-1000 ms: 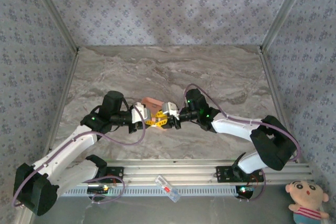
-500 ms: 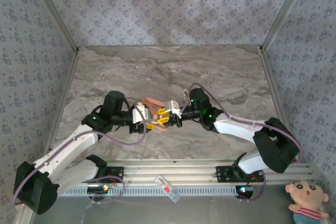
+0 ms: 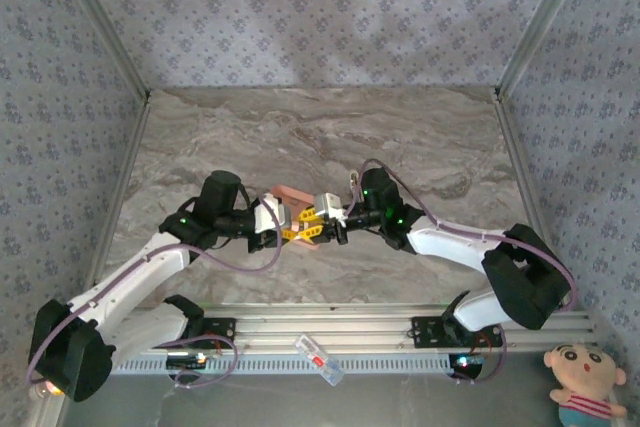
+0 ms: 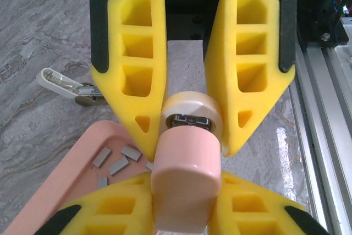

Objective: Load the staples into the stapler

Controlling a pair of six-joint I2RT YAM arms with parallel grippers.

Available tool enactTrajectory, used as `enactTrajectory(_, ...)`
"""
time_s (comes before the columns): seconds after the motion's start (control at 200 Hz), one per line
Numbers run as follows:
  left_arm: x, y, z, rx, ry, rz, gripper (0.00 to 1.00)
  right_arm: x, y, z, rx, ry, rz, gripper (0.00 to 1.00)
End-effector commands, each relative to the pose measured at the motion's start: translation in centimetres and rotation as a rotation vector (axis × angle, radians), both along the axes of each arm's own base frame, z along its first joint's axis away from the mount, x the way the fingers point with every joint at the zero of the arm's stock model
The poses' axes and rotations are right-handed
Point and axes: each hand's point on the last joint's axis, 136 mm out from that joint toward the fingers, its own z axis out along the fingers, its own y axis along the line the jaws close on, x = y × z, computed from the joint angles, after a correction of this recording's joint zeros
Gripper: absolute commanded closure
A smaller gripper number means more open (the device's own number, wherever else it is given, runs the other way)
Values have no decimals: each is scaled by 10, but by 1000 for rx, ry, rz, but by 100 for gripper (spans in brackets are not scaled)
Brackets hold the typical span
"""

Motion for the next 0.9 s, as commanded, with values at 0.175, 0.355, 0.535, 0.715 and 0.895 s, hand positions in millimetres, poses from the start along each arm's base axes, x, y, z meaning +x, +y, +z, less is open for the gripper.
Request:
enactTrajectory(0.175,-8,-4,13,-26,5,-36,83,7,-12,9,33,-59,-101,59)
enactTrajectory(0.355,-7,-4,15,-32,-9,-32,83,13,-21,-7,-1,-20,-163,55)
enactTrajectory(0.535,-7,-4,16,-32,-14,-30,83,9,-13,-3,35,19,-142,54)
enactTrajectory(0.715,-4,-2,17,-24,-30,-14,82,9,-5,4,73,100,-130,52)
enactTrajectory(0.895,-4,-1,19,-27,-43,-9,82,27,-8,-8,32,218,-254,51)
